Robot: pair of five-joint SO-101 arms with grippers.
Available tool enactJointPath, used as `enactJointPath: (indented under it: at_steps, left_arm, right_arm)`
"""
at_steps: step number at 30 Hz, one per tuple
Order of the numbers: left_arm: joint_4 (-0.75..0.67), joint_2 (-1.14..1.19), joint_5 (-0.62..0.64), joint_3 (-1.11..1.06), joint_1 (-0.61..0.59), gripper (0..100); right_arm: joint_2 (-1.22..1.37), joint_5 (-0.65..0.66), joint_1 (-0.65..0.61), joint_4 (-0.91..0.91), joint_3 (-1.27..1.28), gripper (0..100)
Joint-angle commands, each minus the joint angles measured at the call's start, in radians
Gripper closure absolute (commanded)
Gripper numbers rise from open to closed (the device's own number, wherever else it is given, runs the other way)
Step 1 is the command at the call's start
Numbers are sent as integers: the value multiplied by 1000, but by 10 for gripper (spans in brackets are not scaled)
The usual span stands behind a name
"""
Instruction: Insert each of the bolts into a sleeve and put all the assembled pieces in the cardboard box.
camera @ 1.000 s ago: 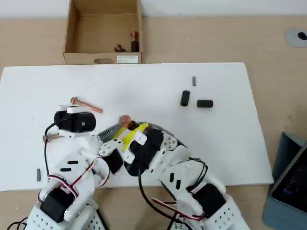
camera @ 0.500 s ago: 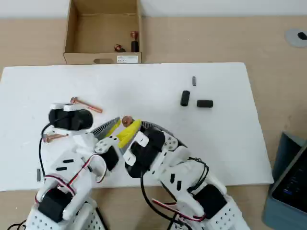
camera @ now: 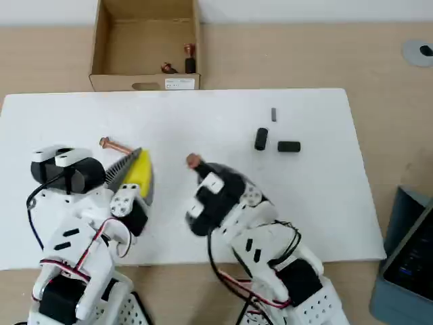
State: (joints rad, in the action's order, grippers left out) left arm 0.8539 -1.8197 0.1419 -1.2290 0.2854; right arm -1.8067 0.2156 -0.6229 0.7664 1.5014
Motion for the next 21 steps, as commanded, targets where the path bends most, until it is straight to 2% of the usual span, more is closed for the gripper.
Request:
enactJointPath:
  at_steps: [1, 8, 11, 15, 21]
  left_arm:
    - [2, -5, -32, 37, -84, 999]
    - [2, -5, -37, -97, -331, 999]
    - [2, -5, -63, -204, -402, 999]
    - [2, -5, -103, -338, -456, 999]
    - [0, -5, -127, -465, -476, 999]
  right_arm:
    - [-105, -38, 70, -28, -59, 989]
    - [-94, -163, 213, -26, -64, 989]
    - [-85, -173, 226, 14, -93, 989]
    - [31, -221, 229, 26, -189, 989]
    - [390, -278, 229, -8, -412, 989]
